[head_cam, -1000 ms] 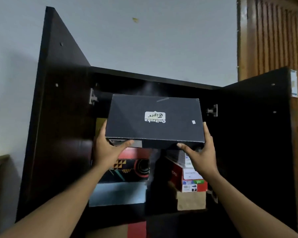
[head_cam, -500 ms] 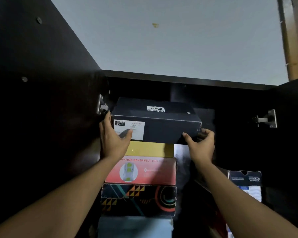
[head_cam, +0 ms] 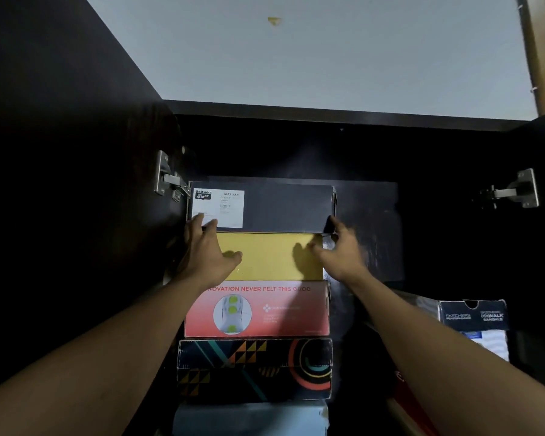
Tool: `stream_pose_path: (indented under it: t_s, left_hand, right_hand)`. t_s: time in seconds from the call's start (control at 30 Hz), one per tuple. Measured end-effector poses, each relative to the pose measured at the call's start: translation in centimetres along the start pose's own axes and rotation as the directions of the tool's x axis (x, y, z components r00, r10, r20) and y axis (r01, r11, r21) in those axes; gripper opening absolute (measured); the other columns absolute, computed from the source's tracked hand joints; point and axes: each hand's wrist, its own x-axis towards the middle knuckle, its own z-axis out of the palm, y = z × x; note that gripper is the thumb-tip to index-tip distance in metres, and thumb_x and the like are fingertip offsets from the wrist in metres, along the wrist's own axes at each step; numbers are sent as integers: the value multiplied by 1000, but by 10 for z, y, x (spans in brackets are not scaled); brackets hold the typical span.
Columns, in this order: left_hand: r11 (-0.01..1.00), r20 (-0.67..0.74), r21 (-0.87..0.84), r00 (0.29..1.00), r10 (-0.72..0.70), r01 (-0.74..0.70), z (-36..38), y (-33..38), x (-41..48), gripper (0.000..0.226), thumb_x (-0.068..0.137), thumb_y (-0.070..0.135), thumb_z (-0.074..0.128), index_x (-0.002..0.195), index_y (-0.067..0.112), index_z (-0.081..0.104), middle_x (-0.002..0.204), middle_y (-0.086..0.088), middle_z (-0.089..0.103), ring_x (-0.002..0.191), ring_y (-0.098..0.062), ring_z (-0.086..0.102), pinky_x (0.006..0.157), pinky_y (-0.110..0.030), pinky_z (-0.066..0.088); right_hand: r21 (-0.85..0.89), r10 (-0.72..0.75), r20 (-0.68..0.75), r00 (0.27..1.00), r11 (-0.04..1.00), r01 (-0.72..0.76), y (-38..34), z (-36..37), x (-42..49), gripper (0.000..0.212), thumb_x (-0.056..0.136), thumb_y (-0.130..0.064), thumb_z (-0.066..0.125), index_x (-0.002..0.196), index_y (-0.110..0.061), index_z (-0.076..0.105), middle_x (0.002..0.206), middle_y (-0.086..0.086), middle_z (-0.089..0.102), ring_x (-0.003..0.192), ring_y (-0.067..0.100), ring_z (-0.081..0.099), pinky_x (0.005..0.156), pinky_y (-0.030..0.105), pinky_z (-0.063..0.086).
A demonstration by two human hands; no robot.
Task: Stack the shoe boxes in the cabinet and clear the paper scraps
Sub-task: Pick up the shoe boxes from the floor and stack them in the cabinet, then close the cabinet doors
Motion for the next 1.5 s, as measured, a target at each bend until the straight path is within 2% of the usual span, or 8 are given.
stream_pose_path:
  t_s: [0.13,0.33,0.53,0.73,0.9,1.1,1.23,1.5]
  left_hand:
    - [997,148,63,987,-62,53,1,-6,13,95,83,45,74,155,7,25,163,-7,10,150,-27,9,119,-38,22]
    - [975,237,213,965,-116,65,1,-6,18,105,76,60,70,154,8,22,160,-6,10,149,-27,5,118,-38,25]
    - [977,434,185,884,-174,101,-8,-4,14,125,78,60,72,157,11,-12,165,-4,-19,151,-27,-18,123,-40,3]
    - [995,517,35,850,-101,97,-13,-6,-30,131,77,50,79,155,18,-21,162,2,-27,153,-23,-14,124,-38,9]
    - [982,341,-123,936,-93,142,-48,24,-74,120,74,54,78,159,20,-1,165,-4,8,139,-27,43,113,-42,37]
    - [882,109,-459,992,-62,106,-144,96,-182,67,88,37,71,147,23,42,145,4,48,131,-18,48,104,-24,36]
    - [904,76,-427,997,32,4,-229,88,-276,53,87,47,66,136,39,49,125,22,58,111,-1,58,92,-34,54]
    - [964,-202,-267,977,-64,8,-330,1,-368,37,92,40,61,127,28,59,104,12,57,90,-2,55,73,-14,43]
  right_hand:
    - [-34,94,103,990,995,-91,2,12,11,79,83,-22,70,152,-25,32,153,1,35,130,20,46,108,34,43]
    - [-206,173,240,955,971,-124,15,10,21,86,92,-27,62,159,-26,8,166,-5,-1,153,18,9,114,26,19]
    - [-233,166,316,934,968,-94,-1,-1,-2,83,93,-24,61,158,-31,10,167,-2,-6,152,24,12,113,30,25]
    - [-256,136,308,942,965,-56,-23,-18,-52,92,91,-30,64,159,-28,3,166,1,-6,153,21,5,118,35,20]
    - [-169,92,239,967,984,-52,-54,-50,-91,94,80,-40,68,157,-24,17,161,5,23,147,23,29,119,43,30]
    - [53,67,172,983,996,-77,-112,-63,-191,69,94,-20,66,153,-22,31,149,5,39,121,23,56,96,29,45]
    - [202,0,255,967,978,-53,-149,-35,-280,57,97,-11,61,147,-24,39,136,0,51,106,12,63,80,17,54]
    - [402,-201,384,901,915,33,-222,52,-395,49,95,-15,64,141,-23,50,136,-4,57,122,5,57,98,16,47]
